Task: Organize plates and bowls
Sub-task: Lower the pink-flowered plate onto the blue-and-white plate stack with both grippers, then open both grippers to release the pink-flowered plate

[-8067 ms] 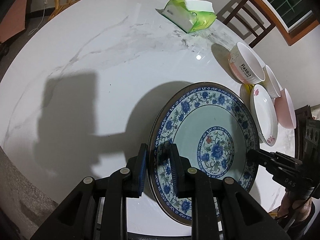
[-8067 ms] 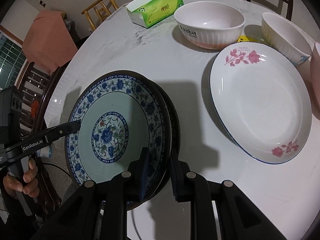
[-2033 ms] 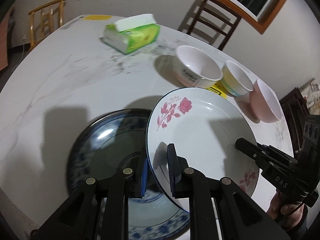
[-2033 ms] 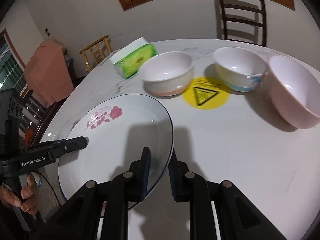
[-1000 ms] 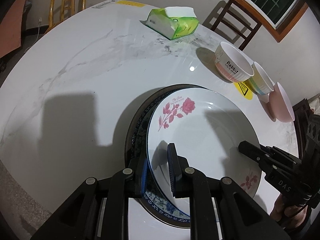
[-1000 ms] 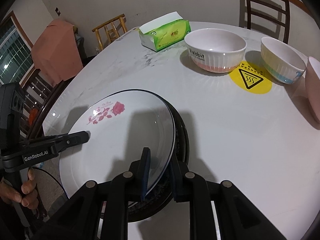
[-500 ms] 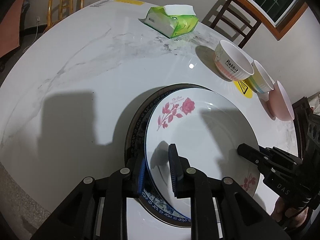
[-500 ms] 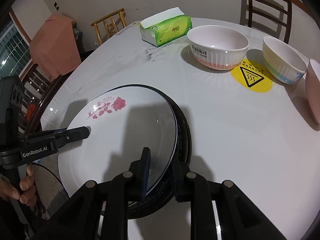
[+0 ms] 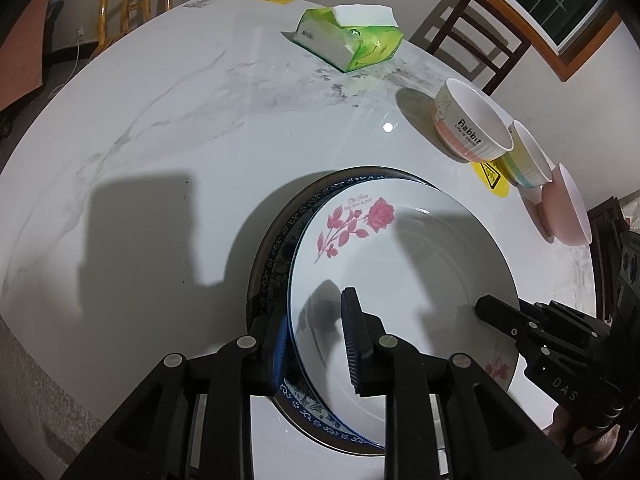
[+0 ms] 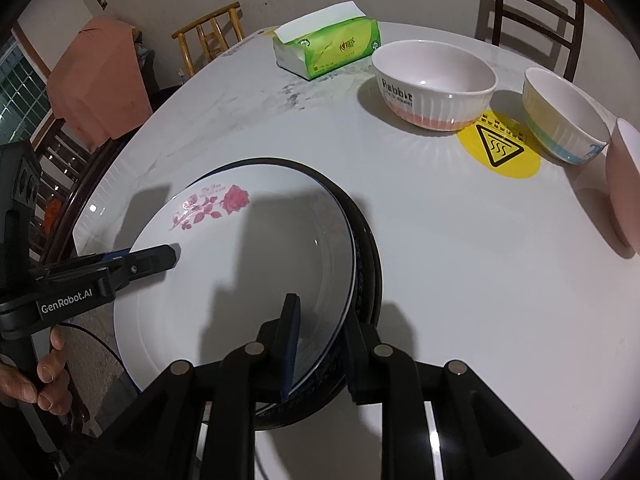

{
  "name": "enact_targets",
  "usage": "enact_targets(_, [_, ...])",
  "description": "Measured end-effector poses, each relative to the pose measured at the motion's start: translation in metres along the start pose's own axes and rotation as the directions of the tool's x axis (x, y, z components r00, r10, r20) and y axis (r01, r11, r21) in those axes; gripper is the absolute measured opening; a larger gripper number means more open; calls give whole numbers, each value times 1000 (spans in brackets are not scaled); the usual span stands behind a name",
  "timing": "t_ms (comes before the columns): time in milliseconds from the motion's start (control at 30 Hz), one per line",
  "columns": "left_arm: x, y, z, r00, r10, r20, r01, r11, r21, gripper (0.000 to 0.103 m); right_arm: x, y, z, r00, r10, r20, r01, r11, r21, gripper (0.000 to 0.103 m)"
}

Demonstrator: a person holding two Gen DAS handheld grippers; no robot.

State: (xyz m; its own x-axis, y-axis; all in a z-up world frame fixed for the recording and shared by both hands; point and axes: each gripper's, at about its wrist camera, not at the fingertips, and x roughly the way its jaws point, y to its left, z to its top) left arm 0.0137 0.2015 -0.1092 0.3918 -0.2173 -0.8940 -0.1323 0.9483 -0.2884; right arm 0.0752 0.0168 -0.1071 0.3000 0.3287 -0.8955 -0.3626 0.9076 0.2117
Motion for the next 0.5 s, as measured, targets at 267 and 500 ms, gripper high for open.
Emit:
enact_targets(267, [-6, -3, 4, 999, 33, 21, -33, 999, 5, 30, -1, 12, -1, 998, -63, -14, 61, 995, -77, 27])
enact_targets(500, [-10, -8, 8, 998, 52, 47, -53, 998, 25, 39, -1, 14, -3, 998, -57, -21, 54, 994, -92, 29])
